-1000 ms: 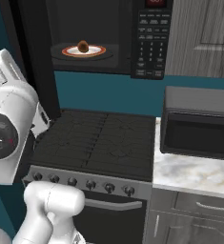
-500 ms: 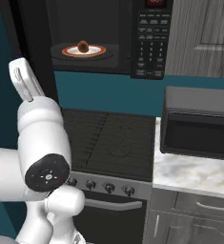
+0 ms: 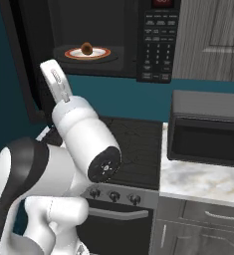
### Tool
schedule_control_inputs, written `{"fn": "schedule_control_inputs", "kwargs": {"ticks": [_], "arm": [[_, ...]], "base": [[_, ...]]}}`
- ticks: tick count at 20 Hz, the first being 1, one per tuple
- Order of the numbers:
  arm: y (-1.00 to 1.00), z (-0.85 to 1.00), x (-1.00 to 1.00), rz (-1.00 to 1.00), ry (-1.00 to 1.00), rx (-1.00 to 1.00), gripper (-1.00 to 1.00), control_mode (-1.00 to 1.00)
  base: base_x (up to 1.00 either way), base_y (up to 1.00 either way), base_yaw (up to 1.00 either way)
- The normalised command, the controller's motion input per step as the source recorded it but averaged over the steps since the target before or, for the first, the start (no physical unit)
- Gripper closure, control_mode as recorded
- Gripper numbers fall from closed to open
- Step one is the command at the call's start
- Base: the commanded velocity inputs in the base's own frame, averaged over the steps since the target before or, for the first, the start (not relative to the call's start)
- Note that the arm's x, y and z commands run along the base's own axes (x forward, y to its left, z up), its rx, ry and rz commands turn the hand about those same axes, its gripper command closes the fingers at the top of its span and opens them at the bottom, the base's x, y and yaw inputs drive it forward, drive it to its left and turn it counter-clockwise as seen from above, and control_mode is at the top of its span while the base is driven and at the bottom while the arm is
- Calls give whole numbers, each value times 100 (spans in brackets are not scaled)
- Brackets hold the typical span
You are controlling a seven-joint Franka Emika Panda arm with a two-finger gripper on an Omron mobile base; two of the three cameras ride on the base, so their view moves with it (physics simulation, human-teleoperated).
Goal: Retrieve the reheated potato from the microwave, then place the potato, cheese, and condiment on the cutting board.
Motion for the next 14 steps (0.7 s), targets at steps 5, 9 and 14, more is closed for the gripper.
{"fn": "schedule_control_inputs", "kwargs": {"ticks": [5,9,14], "arm": [[-5,0,55,24,0,1,-100,-100],[0,-7,53,24,0,0,-100,-100],[1,-8,51,19,0,0,-100,-100]], "base": [[0,0,0],[0,0,0],[0,0,0]]}}
